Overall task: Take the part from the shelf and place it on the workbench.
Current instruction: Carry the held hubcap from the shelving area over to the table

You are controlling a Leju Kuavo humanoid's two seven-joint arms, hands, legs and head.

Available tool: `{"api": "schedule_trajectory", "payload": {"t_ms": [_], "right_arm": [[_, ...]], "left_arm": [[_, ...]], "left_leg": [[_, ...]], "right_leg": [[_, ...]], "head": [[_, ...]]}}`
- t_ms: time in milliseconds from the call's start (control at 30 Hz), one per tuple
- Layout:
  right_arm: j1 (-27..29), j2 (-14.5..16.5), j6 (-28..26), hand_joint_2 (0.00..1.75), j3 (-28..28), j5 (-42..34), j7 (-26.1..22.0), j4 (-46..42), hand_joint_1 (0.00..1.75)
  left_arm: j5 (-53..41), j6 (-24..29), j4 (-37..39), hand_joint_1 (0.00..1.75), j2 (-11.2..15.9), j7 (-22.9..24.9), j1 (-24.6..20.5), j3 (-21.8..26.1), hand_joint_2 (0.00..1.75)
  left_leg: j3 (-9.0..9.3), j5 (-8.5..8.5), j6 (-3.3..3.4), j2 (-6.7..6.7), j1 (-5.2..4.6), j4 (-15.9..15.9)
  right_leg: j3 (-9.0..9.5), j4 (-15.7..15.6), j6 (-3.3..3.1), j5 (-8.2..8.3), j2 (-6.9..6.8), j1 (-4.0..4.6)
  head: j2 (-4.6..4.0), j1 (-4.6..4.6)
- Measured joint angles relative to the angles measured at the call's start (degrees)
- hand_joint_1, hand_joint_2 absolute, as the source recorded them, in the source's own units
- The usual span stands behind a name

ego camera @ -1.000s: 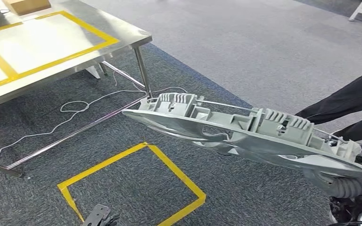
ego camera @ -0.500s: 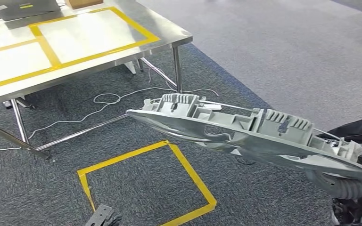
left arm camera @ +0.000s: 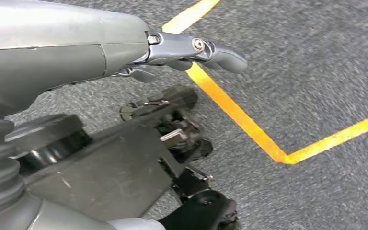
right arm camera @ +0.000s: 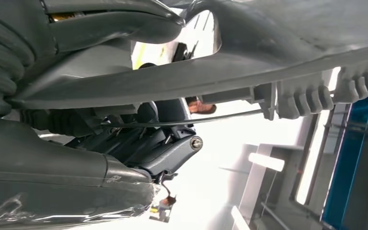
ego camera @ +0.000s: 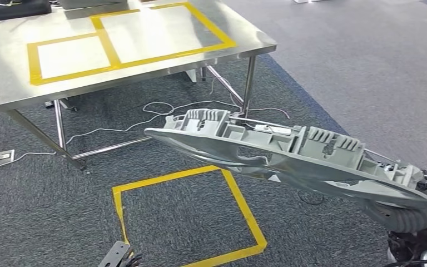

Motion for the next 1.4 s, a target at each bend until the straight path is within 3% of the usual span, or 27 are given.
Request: {"api": "schedule_trajectory", "payload": {"t_ms": [67, 133, 167, 200, 233, 267, 333, 400, 467, 500, 600, 667, 767, 867, 933, 1133, 1400], "right_arm": [[0.00, 0.00, -0.01, 1.75, 0.01, 0.01, -0.01, -0.01, 1.75], [0.09, 0.00, -0.02, 1.75, 0.02, 0.01, -0.02, 0.03, 1.75], [0.15, 0.00, -0.02, 1.75, 0.01, 0.01, -0.01, 0.08, 1.75], [0.19, 0.00, -0.02, 1.75, 0.01, 0.02, -0.01, 0.11, 1.75], [0.22, 0.00, -0.02, 1.75, 0.02, 0.04, 0.00, 0.15, 1.75], [0.23, 0.00, -0.02, 1.75, 0.01, 0.04, 0.00, 0.16, 1.75], [0.19, 0.00, -0.03, 1.75, 0.02, 0.07, 0.01, 0.17, 1.75], [0.15, 0.00, -0.12, 1.75, 0.03, 0.11, -0.01, 0.18, 1.75], [0.11, 0.00, -0.36, 1.75, 0.03, 0.15, -0.03, 0.18, 1.75], [0.07, 0.02, -0.53, 1.75, 0.03, 0.08, -0.05, 0.18, 1.75], [-0.07, 0.19, -0.97, 1.75, 0.03, -0.46, -0.10, 0.16, 1.75], [-0.08, 0.28, -1.04, 1.75, 0.03, -0.72, -0.08, 0.16, 1.75], [-0.05, 0.31, -1.09, 1.75, 0.02, -0.85, 0.04, 0.16, 1.75], [-0.05, 0.31, -1.27, 1.75, 0.02, -0.72, 0.11, 0.16, 1.75], [-0.06, 0.31, -1.50, 1.75, 0.02, -0.55, 0.10, 0.16, 1.75], [-0.07, 0.31, -2.01, 1.75, 0.02, -0.40, -0.01, 0.16, 1.75], [-0.10, 0.31, -1.99, 1.75, 0.01, -0.40, -0.02, 0.17, 1.75]], "left_arm": [[0.00, -0.01, 0.00, 0.00, -0.04, 0.10, 0.04, 0.00, 1.75], [0.00, -0.02, -0.01, 0.00, -0.13, 0.19, 0.00, 0.00, 1.75], [0.00, -0.03, -0.01, 0.00, -0.18, 0.22, 0.02, 0.00, 1.75], [0.00, -0.03, -0.01, 0.00, -0.20, 0.26, 0.07, 0.00, 1.75], [0.00, -0.03, 0.00, 0.00, -0.20, 0.29, 0.11, 0.00, 1.75], [0.00, -0.03, 0.00, 0.00, -0.21, 0.31, 0.13, 0.00, 1.75], [0.00, -0.04, 0.00, 0.00, -0.25, 0.31, 0.11, 0.00, 1.75], [0.00, -0.06, -0.01, 0.00, -0.24, 0.31, 0.09, 0.00, 1.75], [-0.01, -0.08, -0.01, 0.00, -0.20, 0.31, 0.25, 0.00, 1.75], [-0.01, -0.08, 0.00, 0.00, -0.18, 0.31, 0.36, -0.01, 1.75], [-0.16, -0.08, 0.00, 0.00, -0.15, 0.31, 0.46, -0.02, 1.75], [-0.26, -0.07, 0.00, 0.00, -0.14, 0.31, 0.45, -0.02, 1.75], [-0.26, -0.10, 0.00, 0.00, -0.14, 0.31, 0.40, -0.02, 1.75], [-0.21, -0.28, 0.00, 0.00, -0.15, 0.31, 0.38, -0.02, 1.75], [-0.02, -0.26, 0.00, 0.00, -0.15, 0.31, 0.38, -0.02, 1.75], [-0.08, 0.13, 0.00, 0.00, -0.14, 0.36, 0.30, -0.02, 1.75], [0.28, 1.03, 0.00, 0.00, -0.13, 1.24, 0.20, 0.00, 1.75]], "left_leg": [[0.21, 0.20, 0.59, -1.31, 0.41, -0.27], [0.23, 0.24, 0.93, -2.64, 0.55, -0.30], [0.24, 0.24, 1.00, -3.40, 0.53, -0.29], [0.27, 0.23, 1.02, -4.16, 0.52, -0.28], [0.35, 0.22, 1.03, -4.92, 0.51, -0.26], [0.46, 0.21, 1.00, -5.69, 0.52, -0.25], [0.62, 0.16, 0.75, -7.16, 0.51, -0.14], [0.40, 0.23, 0.19, -8.23, 0.52, -0.05], [0.15, 0.53, -0.48, -8.93, 0.71, -0.27], [0.17, 0.72, -0.34, -9.10, 0.81, -0.42], [0.22, 1.04, 1.77, -9.11, 0.72, -0.71], [0.26, 1.08, 2.21, -8.99, 0.73, -0.88], [0.38, 1.17, 1.52, -8.75, 0.91, -1.16], [0.40, 1.20, -0.56, -8.70, 1.17, -1.43], [0.38, 1.18, -1.30, -8.70, 1.25, -1.48], [0.28, 1.02, -1.16, -8.70, 1.01, -1.34], [0.22, 0.24, 0.28, -8.60, 0.32, -0.86]], "right_leg": [[-1.18, 3.04, 0.53, -2.04, 2.23, -0.16], [-4.95, 10.74, 0.74, -5.60, 5.07, -0.25], [-6.96, 14.41, 0.77, -6.81, 5.61, -0.23], [-8.26, 16.43, 0.75, -6.99, 5.82, -0.20], [-8.43, 16.02, 0.67, -5.90, 5.91, -0.18], [-7.43, 13.28, 0.56, -3.83, 6.12, -0.21], [-3.81, 4.91, 0.41, 0.28, 7.94, -0.47], [-1.54, 0.17, 0.24, 1.56, 9.70, -0.67], [-1.27, -0.25, -0.20, 1.48, 9.65, -0.50], [-1.26, -0.39, -0.29, 1.62, 9.50, -0.45], [-1.27, -0.82, -0.19, 1.97, 9.41, -0.50], [-1.33, -0.81, -0.36, 2.01, 9.51, -0.35], [-1.40, -0.77, -0.74, 2.02, 9.68, -0.11], [-1.53, -0.69, -0.91, 2.00, 9.69, 0.02], [-1.57, -0.66, -0.93, 1.99, 9.68, 0.04], [-1.49, -0.77, -0.82, 1.98, 9.67, -0.26], [-1.12, -0.84, 0.38, 1.91, 9.75, -0.89]], "head": [[0.00, 0.23], [0.00, 0.56], [0.00, 0.66], [0.00, 0.67], [0.00, 0.66], [0.00, 0.67], [0.00, 0.67], [0.00, 0.62], [0.00, 0.58], [0.00, 0.61], [0.00, 0.50], [0.00, 0.46], [0.00, 0.46], [0.00, 0.49], [0.00, 0.50], [0.00, 0.50], [0.00, 0.50]]}}
